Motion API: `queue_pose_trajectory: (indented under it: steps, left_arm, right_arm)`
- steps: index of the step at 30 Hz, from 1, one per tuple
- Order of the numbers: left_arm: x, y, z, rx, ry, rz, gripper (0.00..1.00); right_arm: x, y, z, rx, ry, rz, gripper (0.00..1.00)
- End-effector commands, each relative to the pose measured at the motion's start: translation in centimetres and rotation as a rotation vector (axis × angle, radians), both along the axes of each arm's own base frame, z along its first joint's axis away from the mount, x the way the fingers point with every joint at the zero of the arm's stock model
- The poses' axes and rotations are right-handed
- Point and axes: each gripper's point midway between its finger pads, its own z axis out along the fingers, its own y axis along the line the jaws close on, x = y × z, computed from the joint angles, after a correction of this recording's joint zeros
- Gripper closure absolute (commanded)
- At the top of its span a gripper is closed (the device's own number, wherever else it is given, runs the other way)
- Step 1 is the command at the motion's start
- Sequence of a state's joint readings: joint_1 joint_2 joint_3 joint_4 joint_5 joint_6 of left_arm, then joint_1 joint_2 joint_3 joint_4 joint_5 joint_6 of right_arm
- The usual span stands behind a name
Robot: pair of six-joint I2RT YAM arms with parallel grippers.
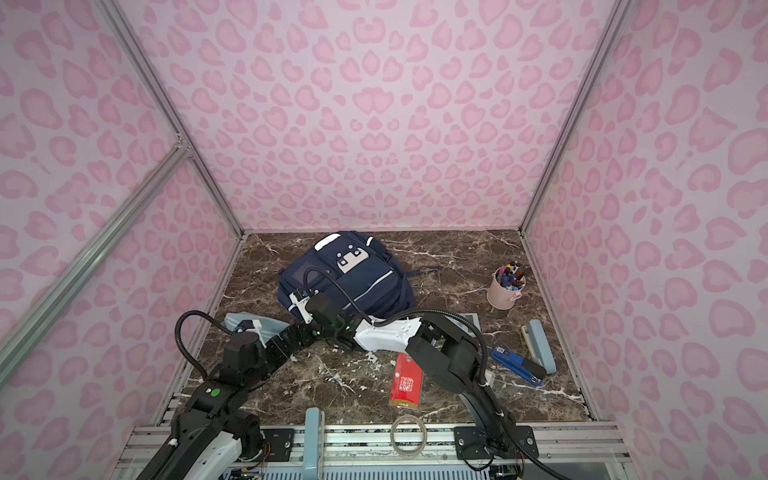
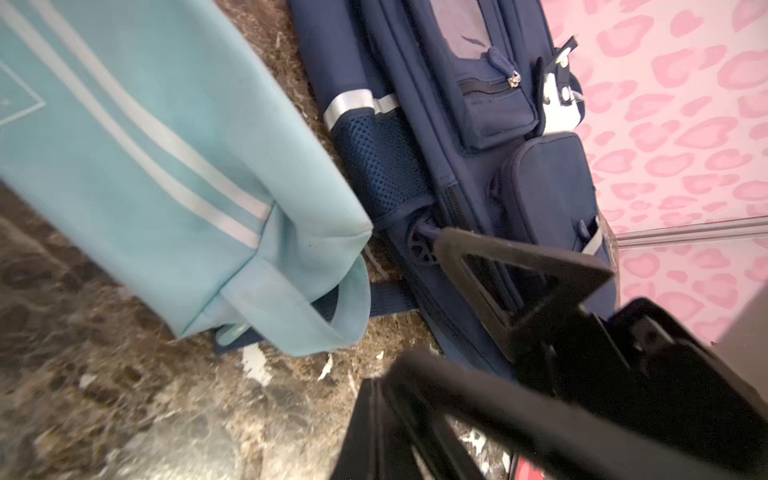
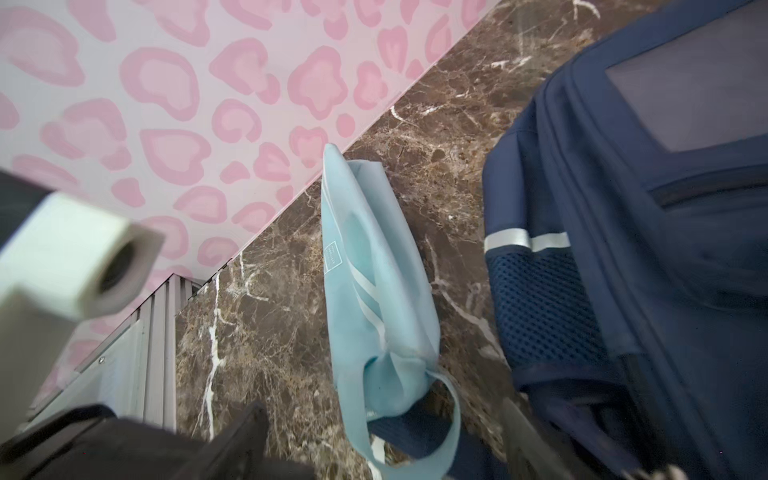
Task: Pack the student bag
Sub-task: 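Grasp the light-blue pouch with the right gripper and lift it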
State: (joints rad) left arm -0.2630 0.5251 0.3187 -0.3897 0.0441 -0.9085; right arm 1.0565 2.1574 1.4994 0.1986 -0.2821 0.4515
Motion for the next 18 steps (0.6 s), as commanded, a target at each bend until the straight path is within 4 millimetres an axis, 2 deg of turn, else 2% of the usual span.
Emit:
queue_pose_trajectory:
  steps: [1, 4, 5, 7, 9, 12, 13, 15, 16, 18]
  left_arm:
    - [-0.7, -0.1, 0.1, -0.012, 0.026, -0.007, 0.97]
    - [-0.6, 0.9, 1.4, 0.032, -0.009, 0.026, 0.95]
    - [-0.7, 1.5, 2.0, 0.061, -0.018, 0.041, 0.94]
    - [-0.9, 2.1, 3.3, 0.100, -0.031, 0.053, 0.94]
    - [-1.0, 2.0, 5.2, 0.100, -0.061, 0.037, 0.94]
    - [-1.5, 2.1, 7.5, 0.097, -0.110, 0.029, 0.93]
    - [-1.7, 2.2, 8.2, 0.103, -0.120, 0.025, 0.93]
    - [-2.0, 2.1, 9.1, 0.123, -0.117, -0.004, 0.92]
    - [-2.1, 1.9, 9.7, 0.132, -0.121, -0.028, 0.92]
    - [-2.2, 0.8, 11.1, 0.132, -0.166, -0.111, 0.85]
  right_arm:
    - [-0.6, 1.2, -1.4, -0.025, 0.047, 0.036, 0.12]
    - [0.3, 2.5, -1.9, -0.070, 0.010, 0.030, 0.12]
    - [0.6, 2.9, -3.5, -0.098, 0.019, 0.031, 0.14]
    - [1.1, 3.3, -4.9, -0.133, 0.025, 0.014, 0.18]
    - [1.2, 3.7, -6.3, -0.158, 0.039, 0.016, 0.28]
    - [0.1, 4.5, -7.3, -0.202, 0.033, 0.062, 0.52]
    - [-0.2, 4.8, -7.1, -0.208, 0.026, 0.072, 0.64]
    - [-0.8, 5.0, -6.0, -0.205, 0.003, 0.085, 0.91]
    - [-1.1, 4.9, -5.1, -0.204, -0.011, 0.083, 0.99]
    - [-2.0, 4.4, -3.0, -0.175, -0.031, 0.089, 1.00]
